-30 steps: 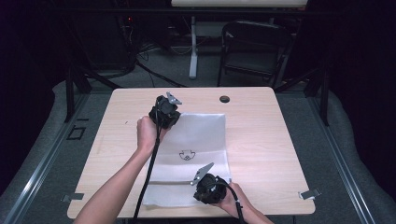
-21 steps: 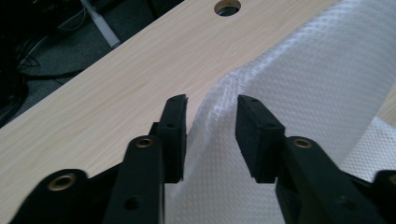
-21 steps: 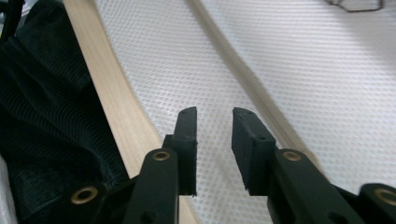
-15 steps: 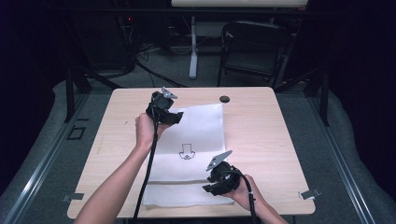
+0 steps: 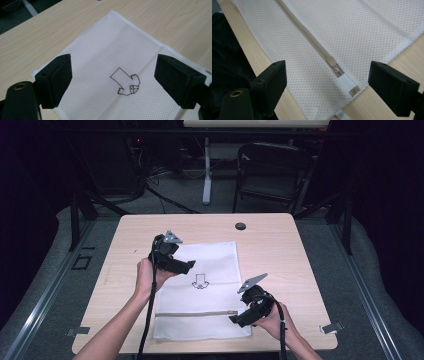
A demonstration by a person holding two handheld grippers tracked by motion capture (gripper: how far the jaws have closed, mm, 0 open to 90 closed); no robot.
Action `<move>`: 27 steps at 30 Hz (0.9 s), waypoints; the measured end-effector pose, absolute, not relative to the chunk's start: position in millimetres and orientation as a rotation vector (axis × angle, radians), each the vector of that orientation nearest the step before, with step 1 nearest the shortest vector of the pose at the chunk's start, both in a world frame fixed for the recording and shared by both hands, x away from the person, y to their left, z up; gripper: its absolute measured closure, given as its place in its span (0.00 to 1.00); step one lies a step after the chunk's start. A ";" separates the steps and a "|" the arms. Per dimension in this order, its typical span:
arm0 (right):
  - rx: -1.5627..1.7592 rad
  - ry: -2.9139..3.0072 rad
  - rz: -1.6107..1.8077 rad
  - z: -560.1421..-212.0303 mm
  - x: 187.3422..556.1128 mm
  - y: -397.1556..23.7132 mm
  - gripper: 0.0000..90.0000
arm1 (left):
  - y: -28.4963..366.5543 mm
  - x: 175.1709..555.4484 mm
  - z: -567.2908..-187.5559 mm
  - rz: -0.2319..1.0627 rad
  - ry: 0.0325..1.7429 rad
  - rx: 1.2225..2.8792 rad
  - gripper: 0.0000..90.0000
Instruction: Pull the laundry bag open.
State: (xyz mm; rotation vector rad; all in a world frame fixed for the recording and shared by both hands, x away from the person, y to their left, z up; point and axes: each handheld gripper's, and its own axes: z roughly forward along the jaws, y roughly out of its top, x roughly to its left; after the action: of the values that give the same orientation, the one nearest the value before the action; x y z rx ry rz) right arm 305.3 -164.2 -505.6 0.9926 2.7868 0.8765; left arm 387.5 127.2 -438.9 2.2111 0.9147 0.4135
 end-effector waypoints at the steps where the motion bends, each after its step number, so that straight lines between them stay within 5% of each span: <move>1: 1.002 2.793 0.875 -505.4 306.0 -167.0 0.14 | 128.4 384.0 -440.8 0.404 0.911 2.207 0.15; 10: 1.035 2.779 0.842 -508.4 311.9 -184.5 0.07 | 132.5 356.0 -462.5 0.322 0.884 2.226 0.08; 27: 1.117 2.701 0.866 -508.4 314.6 -198.7 0.19 | 129.6 340.2 -488.2 0.237 0.820 2.261 0.05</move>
State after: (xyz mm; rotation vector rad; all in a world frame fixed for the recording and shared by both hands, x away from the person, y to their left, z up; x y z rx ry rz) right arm 314.6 -198.7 -508.4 1.1173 2.7012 0.8661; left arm 340.2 129.6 -488.2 2.2613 0.8205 0.2371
